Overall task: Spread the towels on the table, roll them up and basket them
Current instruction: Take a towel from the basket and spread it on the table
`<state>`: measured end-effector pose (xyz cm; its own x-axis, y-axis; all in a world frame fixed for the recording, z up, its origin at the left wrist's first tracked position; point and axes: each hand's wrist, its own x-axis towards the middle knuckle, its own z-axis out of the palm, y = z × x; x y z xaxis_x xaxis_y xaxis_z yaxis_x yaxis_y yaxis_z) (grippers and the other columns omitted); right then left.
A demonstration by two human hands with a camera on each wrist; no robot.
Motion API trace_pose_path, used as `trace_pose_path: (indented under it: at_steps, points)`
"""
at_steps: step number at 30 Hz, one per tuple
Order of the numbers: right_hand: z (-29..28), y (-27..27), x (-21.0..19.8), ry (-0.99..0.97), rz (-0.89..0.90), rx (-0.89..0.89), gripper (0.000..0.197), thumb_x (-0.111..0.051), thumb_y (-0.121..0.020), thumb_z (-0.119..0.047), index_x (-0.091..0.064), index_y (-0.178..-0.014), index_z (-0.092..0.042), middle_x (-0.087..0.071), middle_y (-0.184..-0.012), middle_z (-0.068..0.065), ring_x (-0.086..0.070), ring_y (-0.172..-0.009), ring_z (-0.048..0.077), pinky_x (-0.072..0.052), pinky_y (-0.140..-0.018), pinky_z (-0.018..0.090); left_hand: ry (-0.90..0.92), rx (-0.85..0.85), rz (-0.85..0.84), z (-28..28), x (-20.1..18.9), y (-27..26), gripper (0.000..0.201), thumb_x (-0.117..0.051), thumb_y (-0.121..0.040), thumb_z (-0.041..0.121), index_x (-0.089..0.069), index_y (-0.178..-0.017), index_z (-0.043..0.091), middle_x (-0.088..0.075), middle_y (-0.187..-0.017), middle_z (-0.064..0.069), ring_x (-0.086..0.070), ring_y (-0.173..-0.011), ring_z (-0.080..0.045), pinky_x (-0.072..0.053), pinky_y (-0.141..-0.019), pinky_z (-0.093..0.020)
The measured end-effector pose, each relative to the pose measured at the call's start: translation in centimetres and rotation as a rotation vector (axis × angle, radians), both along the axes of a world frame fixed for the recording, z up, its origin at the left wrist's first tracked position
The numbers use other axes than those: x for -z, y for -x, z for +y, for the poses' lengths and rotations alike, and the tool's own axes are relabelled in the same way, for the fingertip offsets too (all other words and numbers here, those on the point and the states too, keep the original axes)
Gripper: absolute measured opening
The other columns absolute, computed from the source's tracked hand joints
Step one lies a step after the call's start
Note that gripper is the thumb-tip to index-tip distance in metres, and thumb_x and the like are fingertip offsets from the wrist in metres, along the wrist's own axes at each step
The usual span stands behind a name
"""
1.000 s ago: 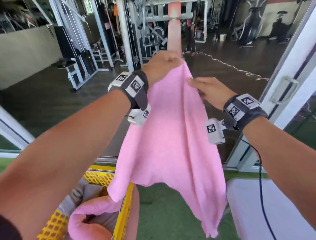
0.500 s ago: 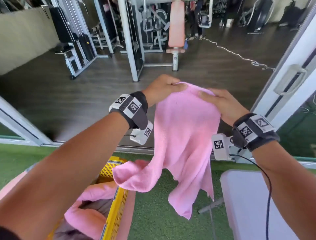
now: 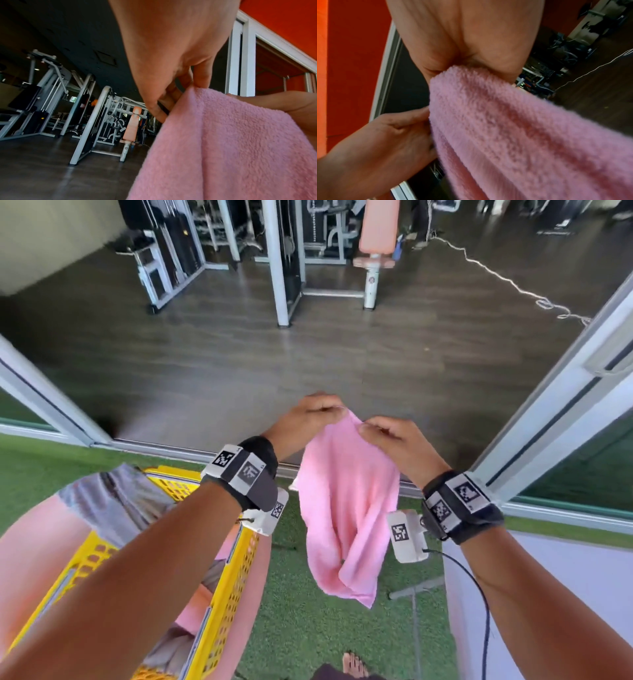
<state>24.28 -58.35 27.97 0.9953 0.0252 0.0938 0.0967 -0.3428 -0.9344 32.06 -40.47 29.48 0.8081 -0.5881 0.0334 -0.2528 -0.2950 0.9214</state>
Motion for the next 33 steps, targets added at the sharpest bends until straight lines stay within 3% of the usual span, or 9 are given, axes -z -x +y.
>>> trace_pose_path:
  at_steps: [4,9,13,17,21,25,28,30,33]
  points:
    - [2.0,-2.3,-3.2,-0.016,-0.107,0.042,0.028,-0.057,-0.092,-0.030,-0.060,-0.079,-0.005,-0.048,-0.072,0.000,-0.043,-0.072,0.008,-0.034,-0.068,0.032,0.140,-0.081,0.100,0.8,-2.3,0.1,0.018,-0.054,-0.092,0.013,-0.047,-0.075,0.009,-0.039,-0.068,-0.002,-0.039,-0.062,-0.008,-0.029,-0.057,-0.023]
    - [4.3,-2.8,-4.6,-0.103,-0.185,0.064,0.028,-0.060,-0.092,-0.021,-0.055,-0.064,-0.016,-0.040,-0.063,-0.003,-0.038,-0.065,0.008,-0.029,-0.064,0.031,0.191,-0.019,0.140,2.8,-4.0,1.6,0.029,-0.056,-0.095,0.018,-0.056,-0.088,-0.010,-0.051,-0.074,-0.003,-0.046,-0.069,-0.009,-0.031,-0.056,-0.019]
    - [5.7,-2.3,-4.9,-0.075,-0.189,0.057,0.028,-0.060,-0.094,-0.017,-0.056,-0.066,-0.013,-0.039,-0.059,-0.012,-0.035,-0.059,0.004,-0.029,-0.058,0.022,0.258,-0.013,0.158,4.2,-4.7,2.1,0.026,-0.057,-0.094,0.013,-0.053,-0.071,0.001,-0.044,-0.065,-0.005,-0.041,-0.064,-0.014,-0.026,-0.058,-0.024]
    - [6.6,-1.8,-5.6,-0.090,-0.178,0.020,0.022,-0.060,-0.094,-0.018,-0.061,-0.075,-0.006,-0.044,-0.061,-0.007,-0.037,-0.058,0.004,-0.030,-0.056,0.017,0.309,-0.026,0.308,5.3,-4.4,3.0,0.031,-0.052,-0.096,0.018,-0.061,-0.106,-0.010,-0.062,-0.097,-0.025,-0.058,-0.084,-0.026,-0.044,-0.069,-0.033]
    - [7.4,-2.0,-6.5,-0.066,-0.162,-0.043,0.021,-0.063,-0.092,-0.022,-0.064,-0.081,-0.005,-0.053,-0.069,0.000,-0.045,-0.066,0.007,-0.036,-0.064,0.021,0.352,-0.095,0.204,6.2,-4.6,3.5,0.016,-0.048,-0.097,0.008,-0.057,-0.092,-0.003,-0.060,-0.074,-0.005,-0.055,-0.066,-0.010,-0.043,-0.060,-0.020]
    - [8.1,-1.9,-6.9,-0.037,-0.175,-0.098,0.029,-0.060,-0.094,-0.023,-0.063,-0.082,0.003,-0.045,-0.070,0.006,-0.040,-0.067,0.014,-0.032,-0.065,0.028,0.332,-0.125,0.125,6.9,-5.1,3.7,0.019,-0.050,-0.097,0.009,-0.057,-0.080,0.003,-0.054,-0.068,0.002,-0.048,-0.064,-0.007,-0.038,-0.059,-0.017]
    - [8.5,-1.8,-6.8,-0.047,-0.170,-0.097,0.033,-0.059,-0.095,-0.024,-0.059,-0.078,0.005,-0.038,-0.068,0.005,-0.035,-0.066,0.013,-0.029,-0.065,0.028,0.259,-0.158,0.004,7.1,-5.2,4.0,0.027,-0.055,-0.094,0.018,-0.055,-0.073,0.000,-0.040,-0.067,-0.007,-0.035,-0.064,-0.018,-0.027,-0.058,-0.027]
    - [8.8,-1.5,-6.2,-0.061,-0.148,-0.086,0.036,-0.059,-0.095,-0.025,-0.050,-0.065,-0.007,-0.033,-0.065,-0.001,-0.032,-0.063,0.009,-0.027,-0.059,0.024,0.242,-0.192,-0.069,7.4,-5.6,3.5,0.028,-0.055,-0.092,0.018,-0.055,-0.073,-0.002,-0.041,-0.069,-0.009,-0.037,-0.067,-0.019,-0.030,-0.061,-0.031]
    - [8.7,-0.5,-3.8,-0.083,-0.083,-0.108,0.037,-0.055,-0.097,-0.024,-0.042,-0.064,-0.013,-0.032,-0.066,-0.001,-0.031,-0.064,0.009,-0.025,-0.057,0.026,0.270,-0.315,-0.116,8.6,-6.3,2.2,0.035,-0.057,-0.089,0.018,-0.045,-0.068,-0.007,-0.033,-0.068,-0.009,-0.031,-0.066,-0.020,-0.025,-0.061,-0.033]
